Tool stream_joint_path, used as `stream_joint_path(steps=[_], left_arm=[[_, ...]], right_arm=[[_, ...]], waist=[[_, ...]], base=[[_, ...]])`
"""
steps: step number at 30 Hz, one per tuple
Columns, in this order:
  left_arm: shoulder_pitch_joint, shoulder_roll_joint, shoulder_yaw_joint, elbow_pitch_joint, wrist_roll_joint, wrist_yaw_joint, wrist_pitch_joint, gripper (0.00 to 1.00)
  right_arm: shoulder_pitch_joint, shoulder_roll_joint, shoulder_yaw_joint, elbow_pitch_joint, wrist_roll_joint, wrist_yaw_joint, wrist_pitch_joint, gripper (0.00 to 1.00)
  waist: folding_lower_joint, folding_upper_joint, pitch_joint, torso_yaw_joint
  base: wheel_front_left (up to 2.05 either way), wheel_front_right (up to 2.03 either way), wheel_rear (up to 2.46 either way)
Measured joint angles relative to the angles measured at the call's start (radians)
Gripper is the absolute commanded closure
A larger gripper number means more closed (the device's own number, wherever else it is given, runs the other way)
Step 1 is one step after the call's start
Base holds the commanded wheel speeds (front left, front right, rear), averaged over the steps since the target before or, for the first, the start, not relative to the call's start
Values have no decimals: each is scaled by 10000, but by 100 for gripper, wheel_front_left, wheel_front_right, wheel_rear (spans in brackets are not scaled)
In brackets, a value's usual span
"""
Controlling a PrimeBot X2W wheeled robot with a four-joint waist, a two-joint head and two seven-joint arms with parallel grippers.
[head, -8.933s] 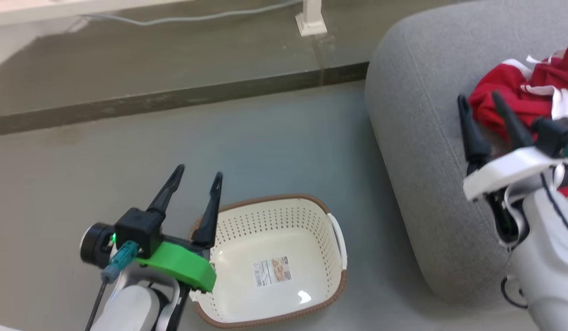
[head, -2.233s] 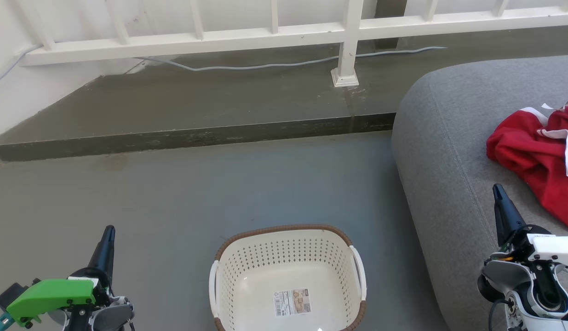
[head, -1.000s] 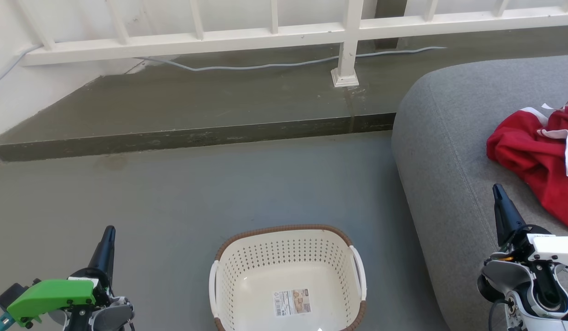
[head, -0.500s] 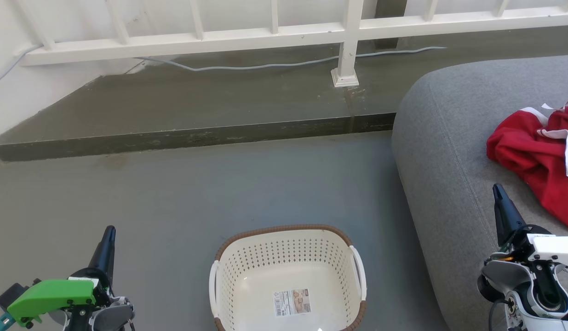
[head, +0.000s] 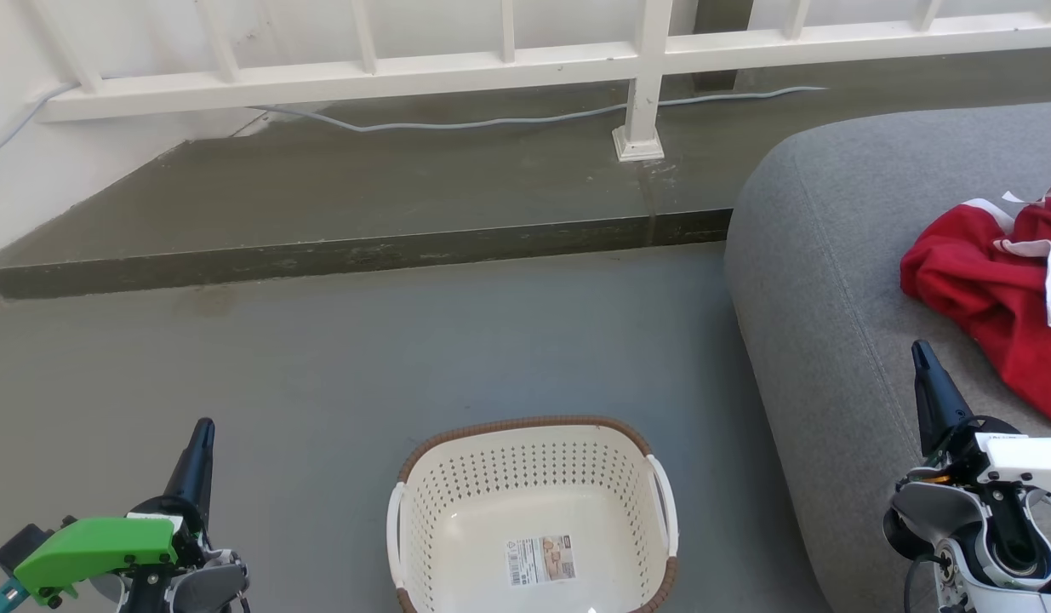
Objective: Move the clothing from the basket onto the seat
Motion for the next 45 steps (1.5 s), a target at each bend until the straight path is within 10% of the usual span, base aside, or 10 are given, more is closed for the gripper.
stream_joint_path(steps=[45], left_arm=[[-91,-17,38,-2,12,-2,2,100]], right_arm=[[0,2,0,0,0,0,0,100]], waist=[[0,0,1,1]], base=[[0,0,0]])
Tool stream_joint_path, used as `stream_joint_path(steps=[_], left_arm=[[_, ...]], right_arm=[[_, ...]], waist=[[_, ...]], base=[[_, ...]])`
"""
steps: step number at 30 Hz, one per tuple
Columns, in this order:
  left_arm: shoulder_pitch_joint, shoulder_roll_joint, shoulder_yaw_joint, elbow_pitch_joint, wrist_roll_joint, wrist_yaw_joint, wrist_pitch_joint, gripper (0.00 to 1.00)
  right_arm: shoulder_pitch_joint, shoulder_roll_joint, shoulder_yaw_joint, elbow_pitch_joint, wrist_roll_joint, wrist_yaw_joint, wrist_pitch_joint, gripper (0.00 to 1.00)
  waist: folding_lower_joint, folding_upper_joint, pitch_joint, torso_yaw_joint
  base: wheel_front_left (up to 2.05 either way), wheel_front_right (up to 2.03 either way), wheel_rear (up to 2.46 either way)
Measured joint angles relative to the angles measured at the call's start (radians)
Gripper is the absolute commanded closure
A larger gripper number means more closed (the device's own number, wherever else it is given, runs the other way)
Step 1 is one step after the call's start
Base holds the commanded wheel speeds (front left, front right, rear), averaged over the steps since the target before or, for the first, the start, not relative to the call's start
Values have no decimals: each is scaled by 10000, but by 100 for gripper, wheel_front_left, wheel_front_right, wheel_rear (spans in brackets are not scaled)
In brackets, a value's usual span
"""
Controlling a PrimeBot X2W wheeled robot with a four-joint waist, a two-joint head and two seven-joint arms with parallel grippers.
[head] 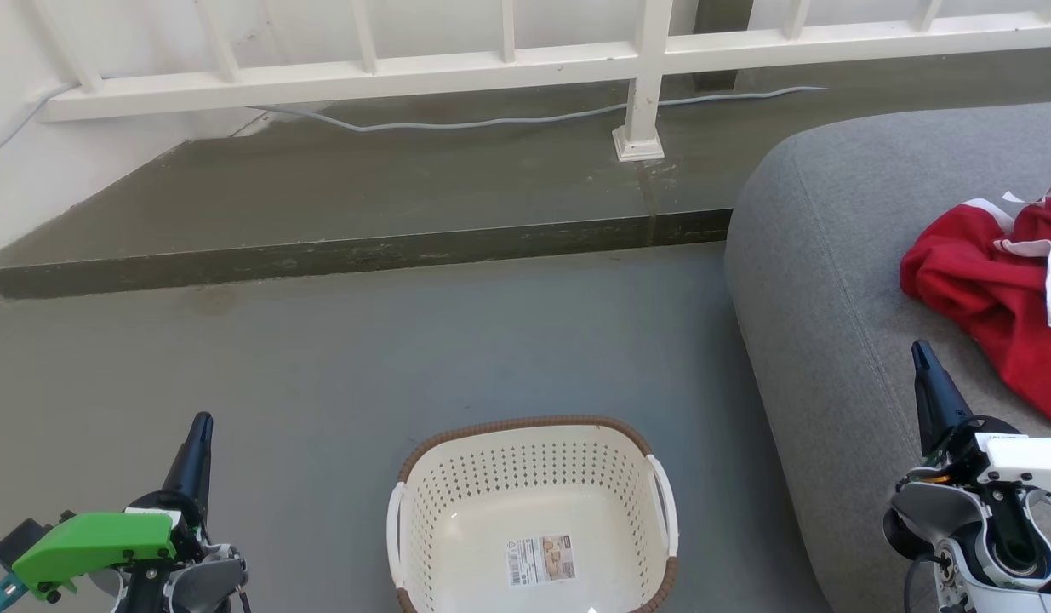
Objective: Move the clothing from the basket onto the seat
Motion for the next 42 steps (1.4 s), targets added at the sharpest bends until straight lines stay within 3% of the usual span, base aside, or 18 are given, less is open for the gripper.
stream_joint_path(steps=[42], left_arm=[[0,-33,58,-17,2,0,15,100]], right_arm=[[0,0,0,-2,0,0,0,100]], waist=[[0,0,2,0]], base=[[0,0,0]])
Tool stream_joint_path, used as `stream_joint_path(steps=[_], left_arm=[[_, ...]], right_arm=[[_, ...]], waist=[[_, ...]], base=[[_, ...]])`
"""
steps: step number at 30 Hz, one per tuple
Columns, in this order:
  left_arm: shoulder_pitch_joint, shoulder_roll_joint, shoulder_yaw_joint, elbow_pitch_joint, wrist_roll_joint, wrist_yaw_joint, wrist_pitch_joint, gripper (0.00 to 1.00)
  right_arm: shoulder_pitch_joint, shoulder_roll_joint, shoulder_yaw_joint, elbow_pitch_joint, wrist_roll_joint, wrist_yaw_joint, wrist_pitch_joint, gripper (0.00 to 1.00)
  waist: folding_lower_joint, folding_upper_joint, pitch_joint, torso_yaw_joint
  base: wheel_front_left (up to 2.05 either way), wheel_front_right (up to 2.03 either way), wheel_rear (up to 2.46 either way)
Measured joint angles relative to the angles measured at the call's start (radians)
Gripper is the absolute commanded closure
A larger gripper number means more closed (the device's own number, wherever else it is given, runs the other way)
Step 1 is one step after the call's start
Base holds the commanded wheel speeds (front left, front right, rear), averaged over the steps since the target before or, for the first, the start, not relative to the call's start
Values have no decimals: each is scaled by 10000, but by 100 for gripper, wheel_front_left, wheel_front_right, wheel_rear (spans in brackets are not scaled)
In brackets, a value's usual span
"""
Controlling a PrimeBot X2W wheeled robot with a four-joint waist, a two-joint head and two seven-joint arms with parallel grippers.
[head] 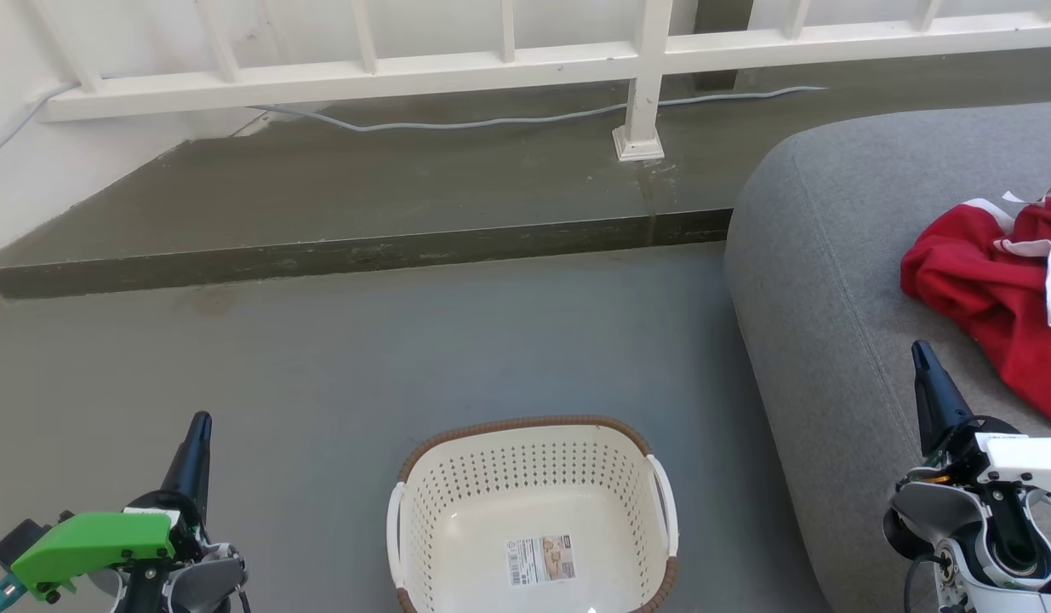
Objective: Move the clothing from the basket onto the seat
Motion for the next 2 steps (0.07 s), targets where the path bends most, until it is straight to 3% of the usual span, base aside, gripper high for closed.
stream_joint_path(steps=[2], left_arm=[[0,0,2,0,0,0,0,100]], right_arm=[[0,0,0,0,0,0,0,100]], waist=[[0,0,0,0]], base=[[0,0,0]])
